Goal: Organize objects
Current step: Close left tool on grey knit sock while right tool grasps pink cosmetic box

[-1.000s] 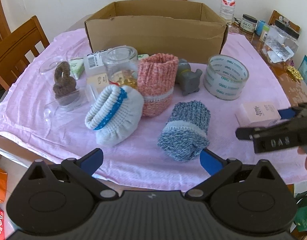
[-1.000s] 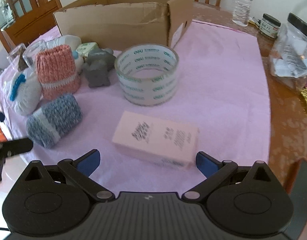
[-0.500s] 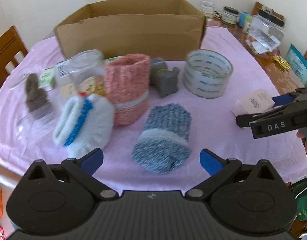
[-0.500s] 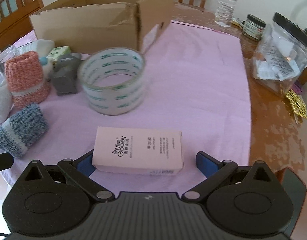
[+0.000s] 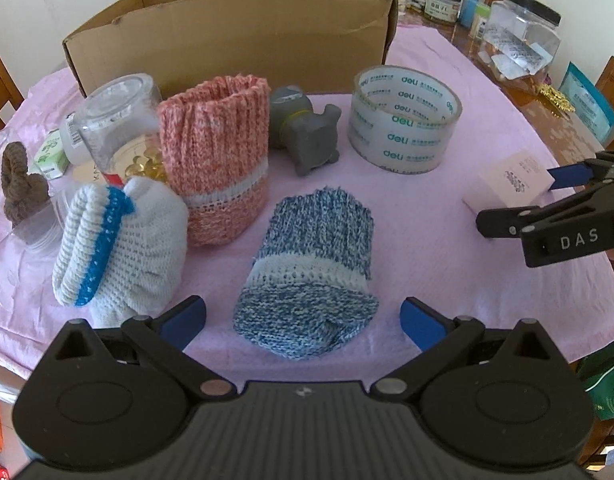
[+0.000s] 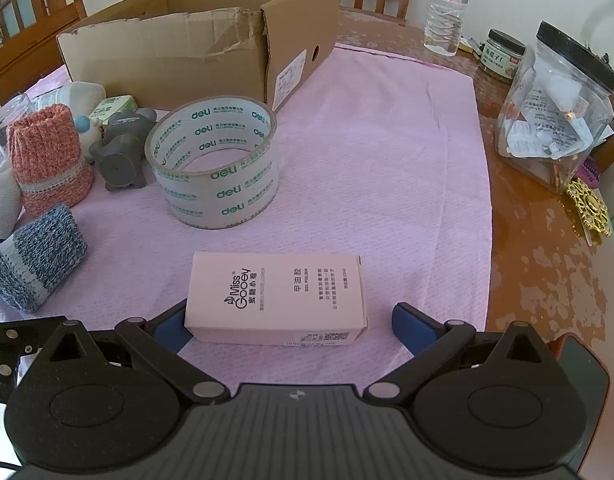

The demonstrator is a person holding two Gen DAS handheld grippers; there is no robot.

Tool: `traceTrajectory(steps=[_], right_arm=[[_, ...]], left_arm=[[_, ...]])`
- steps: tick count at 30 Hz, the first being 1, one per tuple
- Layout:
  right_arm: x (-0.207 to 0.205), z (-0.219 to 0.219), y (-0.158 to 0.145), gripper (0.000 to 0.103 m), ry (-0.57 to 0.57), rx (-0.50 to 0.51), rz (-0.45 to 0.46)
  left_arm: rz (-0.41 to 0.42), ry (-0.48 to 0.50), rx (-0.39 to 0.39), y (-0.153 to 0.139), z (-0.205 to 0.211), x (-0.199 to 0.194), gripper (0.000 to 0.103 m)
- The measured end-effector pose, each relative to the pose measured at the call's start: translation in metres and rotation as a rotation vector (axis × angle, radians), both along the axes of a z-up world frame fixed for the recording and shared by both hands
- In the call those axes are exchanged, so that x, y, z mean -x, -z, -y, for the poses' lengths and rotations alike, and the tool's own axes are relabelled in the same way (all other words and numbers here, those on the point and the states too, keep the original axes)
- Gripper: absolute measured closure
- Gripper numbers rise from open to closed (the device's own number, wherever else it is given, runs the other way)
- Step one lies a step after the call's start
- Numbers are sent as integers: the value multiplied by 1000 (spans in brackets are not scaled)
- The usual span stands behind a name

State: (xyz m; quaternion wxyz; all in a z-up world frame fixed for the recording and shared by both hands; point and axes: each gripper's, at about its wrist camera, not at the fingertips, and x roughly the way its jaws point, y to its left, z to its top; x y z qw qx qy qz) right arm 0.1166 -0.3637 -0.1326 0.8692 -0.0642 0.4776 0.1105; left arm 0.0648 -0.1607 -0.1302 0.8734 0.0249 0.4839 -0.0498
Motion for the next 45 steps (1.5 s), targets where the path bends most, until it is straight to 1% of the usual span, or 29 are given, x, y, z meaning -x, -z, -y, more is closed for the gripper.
traceTrajectory(steps=[6,10,13,17,22,29,35,40,42,45], right_arm=[[1,0,0,0,1,-2,5],[1,0,0,0,0,-2,5],[1,0,0,0,3,-2,6],[0,-1,0,0,12,-1,6],[0,-2,0,0,29,-1,13],[0,-4,-4,0,41,-3,-3],[-4,-6,-8,0,86,-6,0],[-2,-10,-10,1,88,6,8],[-2,-10,-11,4,89,12,9],[-2,-9,-12,13,94,11,5]], left_arm=[[91,-9,5,5,-1,14,0],[77,-30,2,4,-1,11,0],[68,-19,0,4,-1,9,0],[59,10,1,3,-2,7,0],[51,69,4,1,-4,4,1],[61,139,61,-8,-7,-5,4],[44,166,90,-8,-10,-11,16],[44,183,103,-9,-11,-15,20],[46,190,110,-11,-11,-16,26],[42,199,109,-11,-12,-17,30]])
